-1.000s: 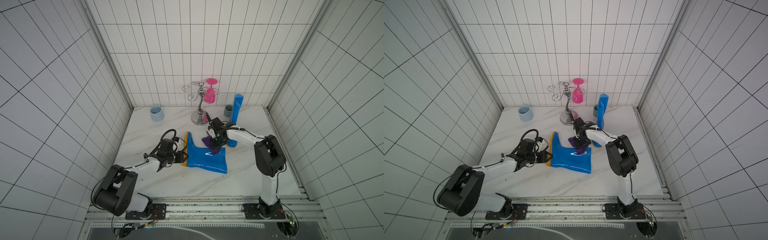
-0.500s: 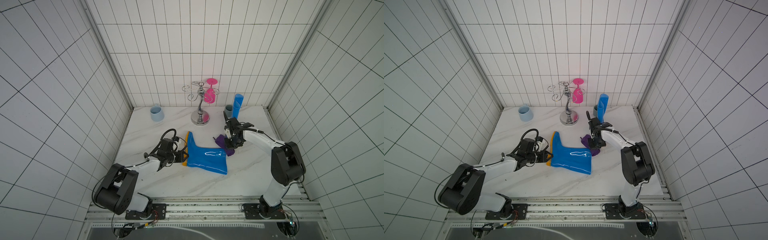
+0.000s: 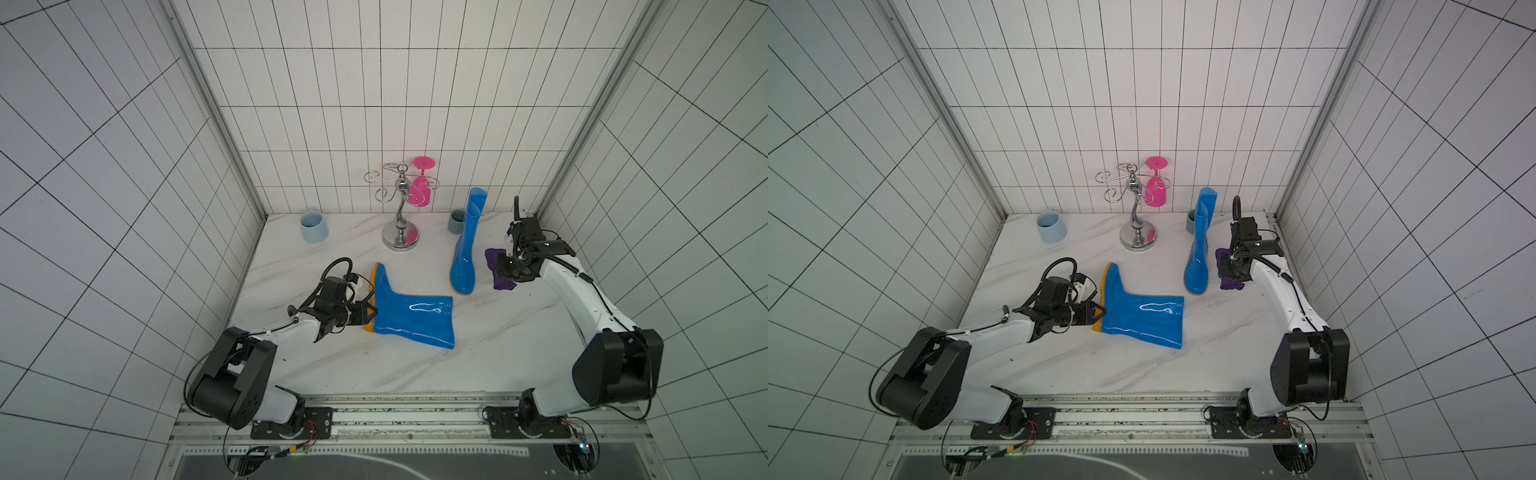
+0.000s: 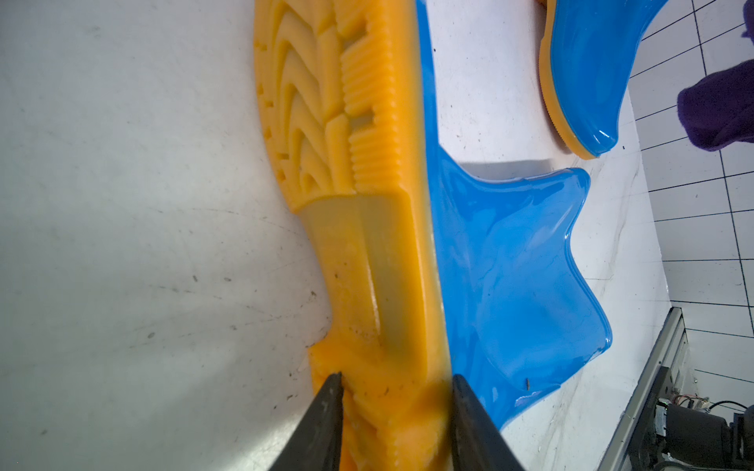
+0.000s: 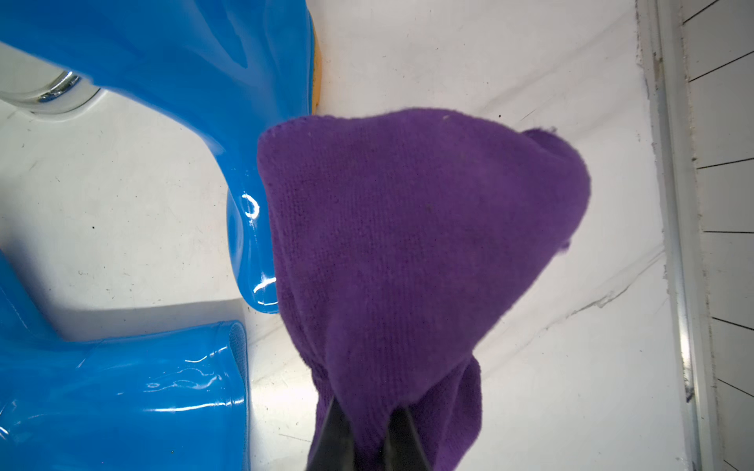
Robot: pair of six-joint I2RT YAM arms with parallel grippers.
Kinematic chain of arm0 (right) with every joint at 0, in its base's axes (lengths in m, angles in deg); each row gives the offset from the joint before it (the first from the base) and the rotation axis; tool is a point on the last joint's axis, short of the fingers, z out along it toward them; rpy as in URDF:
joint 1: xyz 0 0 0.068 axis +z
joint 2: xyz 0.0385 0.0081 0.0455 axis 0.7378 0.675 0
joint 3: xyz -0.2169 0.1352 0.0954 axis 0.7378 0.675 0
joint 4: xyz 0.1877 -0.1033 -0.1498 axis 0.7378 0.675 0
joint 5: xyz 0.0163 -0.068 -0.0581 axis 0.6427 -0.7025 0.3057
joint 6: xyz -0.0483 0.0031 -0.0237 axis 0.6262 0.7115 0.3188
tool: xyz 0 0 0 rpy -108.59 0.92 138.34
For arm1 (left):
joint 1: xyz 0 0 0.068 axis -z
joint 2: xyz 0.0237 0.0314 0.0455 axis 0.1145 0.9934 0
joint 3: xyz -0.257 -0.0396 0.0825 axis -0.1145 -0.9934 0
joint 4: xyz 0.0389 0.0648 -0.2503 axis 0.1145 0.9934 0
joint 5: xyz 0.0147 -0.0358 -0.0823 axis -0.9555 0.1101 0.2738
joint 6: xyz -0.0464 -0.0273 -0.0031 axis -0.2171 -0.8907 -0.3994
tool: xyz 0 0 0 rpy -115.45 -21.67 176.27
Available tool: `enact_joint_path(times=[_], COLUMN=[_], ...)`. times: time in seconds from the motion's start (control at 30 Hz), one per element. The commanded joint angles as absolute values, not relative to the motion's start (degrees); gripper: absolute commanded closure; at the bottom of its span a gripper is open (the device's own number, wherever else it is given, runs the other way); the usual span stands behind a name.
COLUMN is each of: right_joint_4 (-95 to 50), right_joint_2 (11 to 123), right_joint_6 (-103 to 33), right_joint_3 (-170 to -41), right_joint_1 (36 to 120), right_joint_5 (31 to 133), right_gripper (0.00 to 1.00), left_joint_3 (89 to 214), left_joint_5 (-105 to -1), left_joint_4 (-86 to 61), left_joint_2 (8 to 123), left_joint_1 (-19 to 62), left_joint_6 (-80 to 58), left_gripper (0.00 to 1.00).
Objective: Wipe the rubber boots with a cloth
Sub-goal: Place the cleaning item at the center of the board.
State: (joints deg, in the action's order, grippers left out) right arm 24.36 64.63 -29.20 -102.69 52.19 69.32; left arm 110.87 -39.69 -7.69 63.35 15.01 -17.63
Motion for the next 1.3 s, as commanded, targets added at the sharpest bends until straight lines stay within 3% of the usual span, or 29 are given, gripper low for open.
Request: enact_joint_path(times=[0.0,0.37,0.7,0.83,0.97,1.27], right_joint_4=[22.4,22.8,22.4,23.1,23.1,22.3], right_joint_2=[66.5,73.6,76.6,77.6,76.6,65.5], right_joint_6=[-30.3,-30.6,-30.9,-30.5,-30.6,-31.9], right_joint_3=[-97.0,-94.8,-93.9,-93.9,-94.7,-99.7], right_joint_1=[50.6,49.7,49.7,49.6,49.6,51.7], right_joint_5=[67.0,57.8,60.0,61.0,60.5,63.5], right_gripper=[1.00,1.00,1.00,0.84,0.54,0.49], left_joint_3=[109.6,109.3,109.3,109.3,109.3,109.8], left_joint_5=[-42.2,-42.2,-41.7,-41.7,-41.7,-43.2], left_joint_4=[-3.8,-4.0,-4.1,-4.1,-4.1,-3.5], left_joint_2=[65.1,64.7,64.8,64.8,64.9,65.3], left_joint_1=[14.8,14.7,14.7,14.6,14.6,14.6], left_joint_6=[-17.0,-17.0,-17.0,-17.0,-17.0,-17.3], left_gripper=[0.60,0.60,0.60,0.60,0.60,0.58])
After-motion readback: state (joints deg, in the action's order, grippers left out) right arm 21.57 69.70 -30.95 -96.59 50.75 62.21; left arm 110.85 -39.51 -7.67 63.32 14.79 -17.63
